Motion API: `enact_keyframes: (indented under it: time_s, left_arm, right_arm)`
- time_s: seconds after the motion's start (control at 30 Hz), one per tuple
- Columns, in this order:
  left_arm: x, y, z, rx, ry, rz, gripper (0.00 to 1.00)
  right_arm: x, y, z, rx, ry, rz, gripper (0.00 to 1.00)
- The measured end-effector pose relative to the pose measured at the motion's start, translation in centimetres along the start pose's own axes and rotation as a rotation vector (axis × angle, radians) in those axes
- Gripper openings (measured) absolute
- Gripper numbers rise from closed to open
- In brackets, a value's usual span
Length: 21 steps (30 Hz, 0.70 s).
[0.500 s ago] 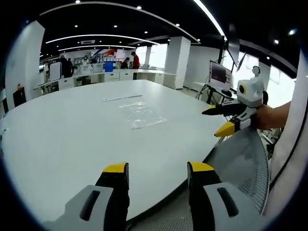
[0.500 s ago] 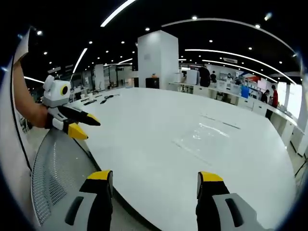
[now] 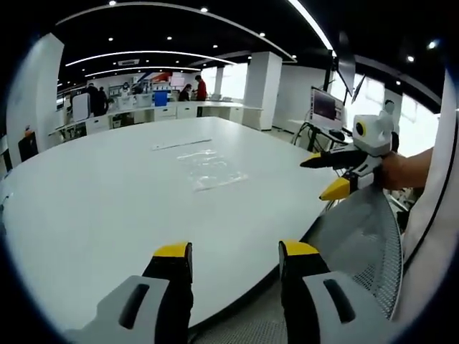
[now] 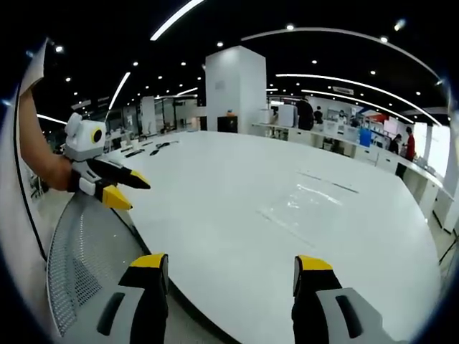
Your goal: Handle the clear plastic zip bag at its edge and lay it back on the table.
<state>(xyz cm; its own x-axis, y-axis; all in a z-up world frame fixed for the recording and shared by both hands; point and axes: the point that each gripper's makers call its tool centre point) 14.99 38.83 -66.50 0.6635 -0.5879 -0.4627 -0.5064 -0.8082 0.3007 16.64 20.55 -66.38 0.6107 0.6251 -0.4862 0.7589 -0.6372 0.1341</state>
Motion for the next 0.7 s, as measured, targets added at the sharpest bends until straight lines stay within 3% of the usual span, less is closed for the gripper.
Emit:
enact_keyframes:
  time_s: [0.23, 0.5, 0.7]
  left_arm:
    - [-0.2, -0.3, -0.3, -0.009, 0.014, -0.011, 0.47]
    - [-0.1, 0.1, -0.2, 0.031, 0.011, -0.004, 0.48]
    - [-0.9, 0.6, -1.8, 0.077, 0.099, -0.052, 0.47]
  right_arm:
    - [0.0, -0.2, -0.2, -0.008, 0.006, -0.009, 0.7]
    - [-0.5, 0.2, -0.8, 0.018, 0.055, 0.002, 0.7]
    - [0.1, -1.0, -0.5, 0.02, 0.018, -0.063, 0.71]
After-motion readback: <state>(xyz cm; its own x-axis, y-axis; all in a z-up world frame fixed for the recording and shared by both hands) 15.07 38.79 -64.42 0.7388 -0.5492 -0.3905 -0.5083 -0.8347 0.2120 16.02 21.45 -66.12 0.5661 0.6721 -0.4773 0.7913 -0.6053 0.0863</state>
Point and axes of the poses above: the point that each gripper's makers call its tool centre point, and the gripper's own axes: x roughly forward along the fingers, y roughly to its right, z roughly out of its underside, and after that the axes turned 10 degrees about -x, right-handed
